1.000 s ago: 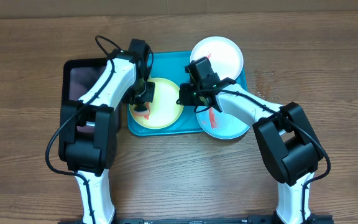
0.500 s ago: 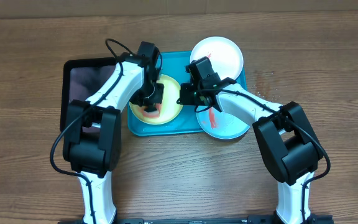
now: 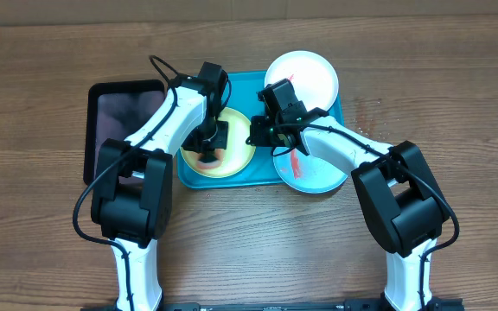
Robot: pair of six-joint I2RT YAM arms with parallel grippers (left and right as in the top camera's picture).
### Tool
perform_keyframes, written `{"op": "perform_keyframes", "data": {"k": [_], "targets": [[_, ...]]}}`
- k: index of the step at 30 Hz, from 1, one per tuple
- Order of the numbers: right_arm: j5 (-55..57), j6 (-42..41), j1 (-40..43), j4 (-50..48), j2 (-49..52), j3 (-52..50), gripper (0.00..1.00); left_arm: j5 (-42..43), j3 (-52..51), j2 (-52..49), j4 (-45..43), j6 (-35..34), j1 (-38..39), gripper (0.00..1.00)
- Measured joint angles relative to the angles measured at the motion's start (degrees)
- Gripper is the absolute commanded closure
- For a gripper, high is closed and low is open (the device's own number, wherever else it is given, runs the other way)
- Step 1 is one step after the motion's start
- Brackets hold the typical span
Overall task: Clean dirty plates on tray and stack at the side
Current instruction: 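Move the sponge onto the yellow plate held by the right gripper, then scrub the yellow plate with the sponge in the left gripper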
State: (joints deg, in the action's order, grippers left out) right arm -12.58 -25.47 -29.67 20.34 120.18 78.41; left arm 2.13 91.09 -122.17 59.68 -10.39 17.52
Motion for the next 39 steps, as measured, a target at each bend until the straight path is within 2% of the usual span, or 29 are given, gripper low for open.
{"op": "perform_keyframes", "data": {"k": [2,4,9,13,15,18,22,25,28,31,35,39], "targets": [[0.1,0.0,0.0,0.0,0.0,0.0,0.96,2.0,0.0,0.0,-1.7,0.9,0.1,0.96],[0.4,0.0,0.0,-0.1,0.0,0.0,0.96,0.8,0.0,0.0,-3.8,-1.2,0.1,0.96],[0.6,-0.3,0.1,-0.2,0.0,0.0,0.96,-8.7,0.0,0.0,-7.6,-11.7,0.2,0.96],[0.3,-0.4,0.0,-0.2,0.0,0.0,0.96,-15.5,0.0,0.0,-5.0,-18.0,0.4,0.96],[0.1,-0.4,-0.1,-0.2,0.0,0.0,0.96,-16.0,0.0,0.0,-2.6,-18.3,0.5,0.96],[-0.1,-0.2,-0.1,0.0,0.0,0.0,0.96,-12.7,0.0,0.0,-0.6,-14.4,0.9,0.96],[-0.1,-0.2,-0.1,0.3,0.0,0.0,0.96,-0.1,0.0,0.0,-0.5,-2.9,0.8,0.96],[-0.1,-0.4,-0.1,0.8,0.0,0.1,0.96,5.3,0.0,0.0,-3.3,-0.3,0.8,0.96],[0.0,-0.9,0.0,1.5,0.0,0.3,0.96,5.7,0.2,0.0,-7.0,-3.2,0.5,0.96],[0.0,-1.4,0.0,1.7,0.0,0.4,0.96,1.1,1.1,0.0,-8.3,-9.2,0.4,0.96],[-0.1,-1.5,0.0,1.9,0.0,0.4,0.96,-7.0,1.8,0.0,-4.9,-16.6,0.4,0.96],[-0.1,-1.5,0.0,2.0,0.0,0.4,0.96,-8.5,1.9,0.0,-0.1,-16.8,0.4,0.96]]}}
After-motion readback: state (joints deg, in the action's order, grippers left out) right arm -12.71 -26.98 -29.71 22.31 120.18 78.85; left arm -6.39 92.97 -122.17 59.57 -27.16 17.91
